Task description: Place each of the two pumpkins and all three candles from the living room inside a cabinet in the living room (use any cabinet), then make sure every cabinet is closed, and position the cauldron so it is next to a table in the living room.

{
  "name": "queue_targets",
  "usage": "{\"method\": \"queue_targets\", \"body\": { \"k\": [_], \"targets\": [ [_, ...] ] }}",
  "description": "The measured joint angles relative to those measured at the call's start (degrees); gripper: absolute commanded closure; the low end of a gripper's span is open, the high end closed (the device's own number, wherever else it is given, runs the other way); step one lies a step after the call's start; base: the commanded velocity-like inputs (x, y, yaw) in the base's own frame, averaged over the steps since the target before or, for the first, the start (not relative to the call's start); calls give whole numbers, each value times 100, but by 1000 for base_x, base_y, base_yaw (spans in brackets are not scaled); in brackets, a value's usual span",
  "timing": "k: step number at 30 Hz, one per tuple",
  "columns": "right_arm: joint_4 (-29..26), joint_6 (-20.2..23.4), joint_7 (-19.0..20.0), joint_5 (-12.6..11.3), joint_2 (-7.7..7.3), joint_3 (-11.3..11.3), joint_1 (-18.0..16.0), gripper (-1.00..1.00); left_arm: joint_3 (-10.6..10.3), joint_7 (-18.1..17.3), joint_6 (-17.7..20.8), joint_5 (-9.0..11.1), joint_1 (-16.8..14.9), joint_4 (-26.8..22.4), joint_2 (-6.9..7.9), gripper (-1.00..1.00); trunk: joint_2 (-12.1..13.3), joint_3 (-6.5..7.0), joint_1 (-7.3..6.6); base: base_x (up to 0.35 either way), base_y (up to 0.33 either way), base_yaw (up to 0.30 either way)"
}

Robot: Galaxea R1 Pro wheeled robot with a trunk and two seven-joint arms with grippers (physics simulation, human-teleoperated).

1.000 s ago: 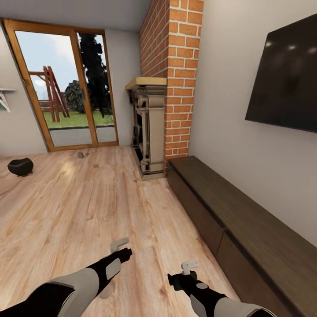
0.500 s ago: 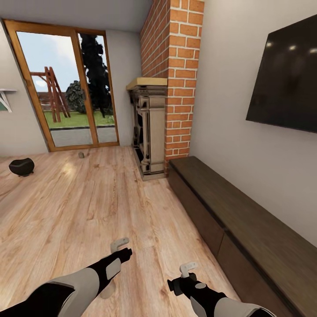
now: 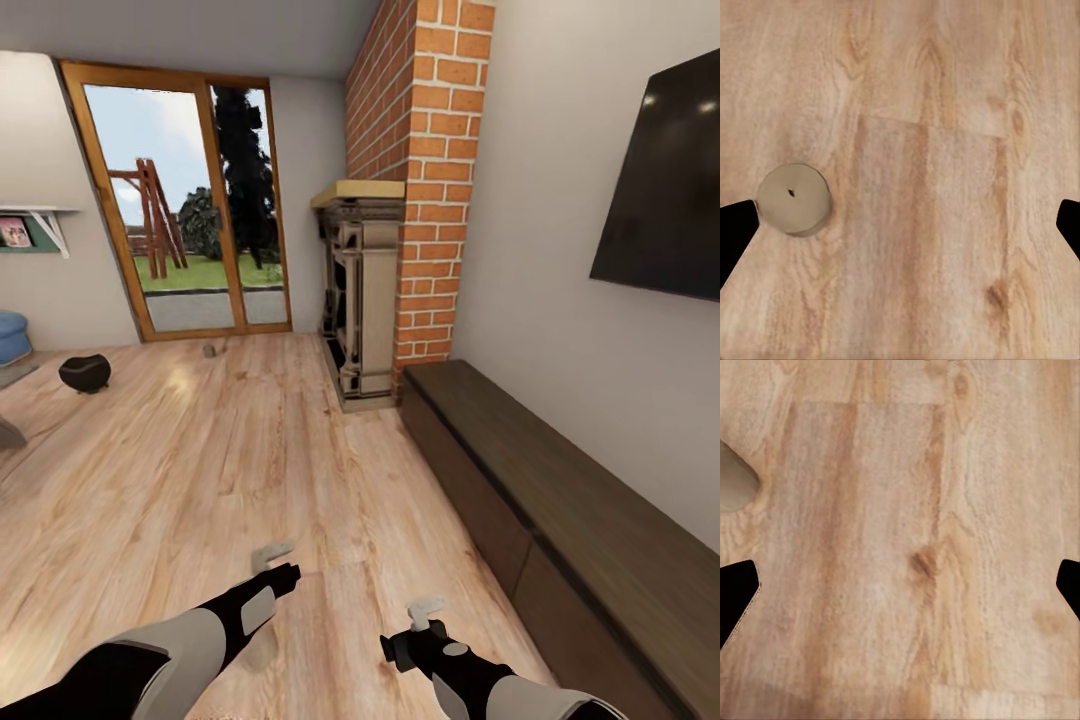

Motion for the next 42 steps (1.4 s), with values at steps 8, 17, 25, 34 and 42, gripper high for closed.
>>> {"method": "queue_targets", "body": {
  "k": [8,17,25,34,42],
  "targets": [
    [0,0,0,-1,0,-1,0,-100,4,0,0,5,0,0,-2,-100,0,44,0,0,0,235],
    [0,0,-6,-1,0,-2,0,-100,24,0,4,9,0,0,-5,-100,0,95,0,0,-36,232],
    [-4,1,-15,-5,-1,-2,1,-100,24,0,4,6,0,0,-6,-100,0,121,0,0,-59,104],
    [-58,300,3,-40,-1,-68,-9,-100,3,2,293,-12,-2,-77,-5,-100,0,121,0,0,-4,2],
    [-786,1323,23,-78,1,-81,-26,-100,3,19,1106,-34,-9,-554,8,-100,0,122,0,0,0,0]
  ]
}}
